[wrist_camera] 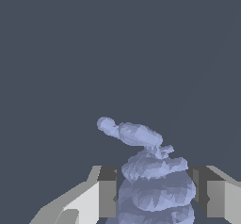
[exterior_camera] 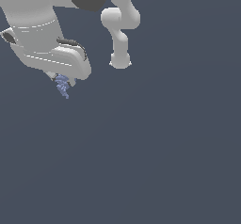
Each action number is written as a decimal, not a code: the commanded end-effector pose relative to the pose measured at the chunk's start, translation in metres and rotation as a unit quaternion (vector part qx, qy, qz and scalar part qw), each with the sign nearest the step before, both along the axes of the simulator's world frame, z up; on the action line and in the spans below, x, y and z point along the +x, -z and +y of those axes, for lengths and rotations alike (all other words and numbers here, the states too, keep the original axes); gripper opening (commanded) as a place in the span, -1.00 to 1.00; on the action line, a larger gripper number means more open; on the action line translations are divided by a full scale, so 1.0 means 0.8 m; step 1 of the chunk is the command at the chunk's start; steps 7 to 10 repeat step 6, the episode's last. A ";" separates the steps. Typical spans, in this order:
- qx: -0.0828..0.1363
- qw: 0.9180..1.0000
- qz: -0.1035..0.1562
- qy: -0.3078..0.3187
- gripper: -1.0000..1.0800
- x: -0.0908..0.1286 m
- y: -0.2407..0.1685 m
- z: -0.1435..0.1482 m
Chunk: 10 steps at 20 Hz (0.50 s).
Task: Pick up the object and move it to a goal position.
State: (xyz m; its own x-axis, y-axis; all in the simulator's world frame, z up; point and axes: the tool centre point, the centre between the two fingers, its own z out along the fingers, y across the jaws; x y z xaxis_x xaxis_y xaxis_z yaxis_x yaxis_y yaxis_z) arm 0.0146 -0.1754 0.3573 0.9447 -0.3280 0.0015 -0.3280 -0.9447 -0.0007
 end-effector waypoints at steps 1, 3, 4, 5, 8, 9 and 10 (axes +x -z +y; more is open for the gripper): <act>0.000 1.000 0.001 -0.001 -1.00 -0.002 -0.011 -0.006; 0.000 1.000 0.001 -0.001 -1.00 -0.003 -0.016 -0.008; 0.000 1.000 0.001 -0.001 -1.00 -0.003 -0.017 -0.009; 0.000 1.000 0.001 -0.001 -1.00 -0.003 -0.018 -0.010; 0.000 1.000 0.001 -0.001 -1.00 -0.003 -0.018 -0.010; 0.000 1.000 0.001 -0.001 -1.00 -0.003 -0.018 -0.010; 0.000 1.000 0.001 -0.001 -1.00 -0.003 -0.018 -0.010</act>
